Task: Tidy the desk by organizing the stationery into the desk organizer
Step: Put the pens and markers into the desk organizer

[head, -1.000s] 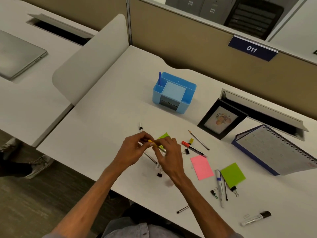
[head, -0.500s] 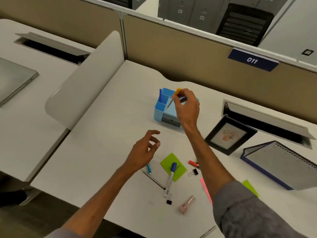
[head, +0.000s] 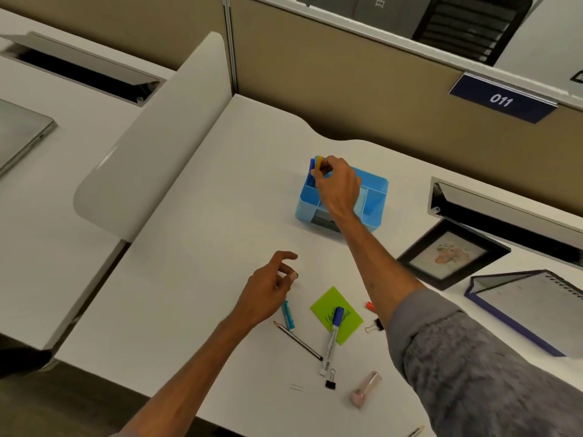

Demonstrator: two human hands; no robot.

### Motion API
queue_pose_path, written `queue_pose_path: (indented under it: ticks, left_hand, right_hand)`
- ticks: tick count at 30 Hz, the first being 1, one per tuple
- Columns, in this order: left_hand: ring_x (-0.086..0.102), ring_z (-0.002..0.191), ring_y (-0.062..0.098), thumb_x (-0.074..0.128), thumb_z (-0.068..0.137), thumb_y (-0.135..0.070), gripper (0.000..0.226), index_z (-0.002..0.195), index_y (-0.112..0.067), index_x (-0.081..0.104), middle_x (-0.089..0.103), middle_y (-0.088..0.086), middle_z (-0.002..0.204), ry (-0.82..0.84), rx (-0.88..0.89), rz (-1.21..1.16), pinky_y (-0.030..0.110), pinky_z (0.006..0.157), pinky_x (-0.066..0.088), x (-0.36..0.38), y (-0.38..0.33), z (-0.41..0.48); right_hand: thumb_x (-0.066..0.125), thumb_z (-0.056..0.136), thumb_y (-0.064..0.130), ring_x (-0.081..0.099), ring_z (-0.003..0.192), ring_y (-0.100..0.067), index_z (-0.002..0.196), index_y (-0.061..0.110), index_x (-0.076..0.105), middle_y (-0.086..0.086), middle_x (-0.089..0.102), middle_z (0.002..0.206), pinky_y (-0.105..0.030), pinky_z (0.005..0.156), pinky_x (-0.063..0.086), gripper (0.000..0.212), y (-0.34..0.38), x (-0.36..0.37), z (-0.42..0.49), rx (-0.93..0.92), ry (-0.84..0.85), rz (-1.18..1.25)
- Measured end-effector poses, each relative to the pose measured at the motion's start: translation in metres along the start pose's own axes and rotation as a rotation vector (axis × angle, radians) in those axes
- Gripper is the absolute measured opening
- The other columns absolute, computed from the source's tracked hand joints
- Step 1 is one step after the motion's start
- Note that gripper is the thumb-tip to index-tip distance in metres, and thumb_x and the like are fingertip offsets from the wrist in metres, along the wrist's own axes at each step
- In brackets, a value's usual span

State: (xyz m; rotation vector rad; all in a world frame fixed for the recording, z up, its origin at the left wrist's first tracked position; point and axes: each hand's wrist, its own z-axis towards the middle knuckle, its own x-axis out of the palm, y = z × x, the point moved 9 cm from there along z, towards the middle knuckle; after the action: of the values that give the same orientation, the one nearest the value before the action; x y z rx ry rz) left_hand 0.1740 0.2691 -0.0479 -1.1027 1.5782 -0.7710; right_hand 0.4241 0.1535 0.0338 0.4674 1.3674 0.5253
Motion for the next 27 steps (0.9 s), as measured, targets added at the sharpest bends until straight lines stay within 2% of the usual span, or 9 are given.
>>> queue_pose_path:
  ticks: [3,7,14,21,24,27]
  left_hand:
    - [0.072,0.083,0.009,0.059,0.107,-0.026,0.033,0.136,-0.04,0.053,0.069,-0.012,0.106,0.012,-0.024,-0.009,0.024,0.074,0.06,0.003,0.005,0.002]
    - [0.072,0.084,0.008,0.058,0.107,-0.024,0.033,0.135,-0.04,0.055,0.07,-0.013,0.107,0.028,-0.036,-0.005,0.021,0.074,0.06,0.009,0.007,0.004]
    - [0.074,0.086,0.008,0.056,0.107,-0.02,0.032,0.132,-0.039,0.057,0.073,-0.015,0.105,0.026,-0.03,0.009,0.031,0.083,0.063,0.017,0.002,0.004]
    - [0.07,0.082,0.001,0.056,0.107,-0.023,0.025,0.122,-0.042,0.062,0.075,-0.018,0.102,0.023,-0.002,0.074,0.033,0.078,0.062,0.039,-0.01,-0.006]
    - [0.07,0.078,0.001,0.056,0.105,-0.02,0.025,0.119,-0.039,0.064,0.075,-0.018,0.1,0.024,0.003,0.121,0.031,0.075,0.059,0.053,-0.018,-0.012]
    - [0.066,0.069,0.004,0.061,0.102,-0.025,0.019,0.116,-0.039,0.063,0.073,-0.018,0.096,0.012,-0.013,0.209,0.03,0.071,0.055,0.065,-0.024,-0.019]
  right_hand:
    - [0.07,0.098,0.041,0.065,0.112,-0.021,0.118,0.018,0.071,-0.004,0.073,0.121,-0.042,0.105,0.042,0.03,-0.002,0.005,-0.001,0.009,0.031,-0.01]
    - [0.072,0.097,0.04,0.066,0.11,-0.019,0.115,0.019,0.072,-0.003,0.074,0.119,-0.043,0.104,0.044,0.028,0.0,0.004,-0.003,-0.001,0.04,0.017]
    - [0.073,0.096,0.032,0.068,0.103,-0.015,0.109,0.022,0.073,0.003,0.074,0.111,-0.046,0.1,0.054,0.016,-0.014,-0.021,-0.015,-0.035,-0.014,0.1]
    - [0.073,0.095,0.021,0.067,0.095,-0.01,0.106,0.025,0.073,0.008,0.072,0.11,-0.038,0.087,0.061,0.012,-0.039,-0.059,-0.067,-0.081,-0.016,0.184]
    - [0.071,0.097,0.019,0.066,0.089,-0.007,0.107,0.024,0.075,0.009,0.072,0.108,-0.03,0.08,0.061,0.012,-0.061,-0.074,-0.097,-0.038,0.006,0.238]
    - [0.071,0.096,0.021,0.065,0.085,-0.006,0.105,0.024,0.075,0.011,0.072,0.104,-0.029,0.078,0.06,0.011,-0.084,-0.083,-0.131,0.026,0.036,0.27]
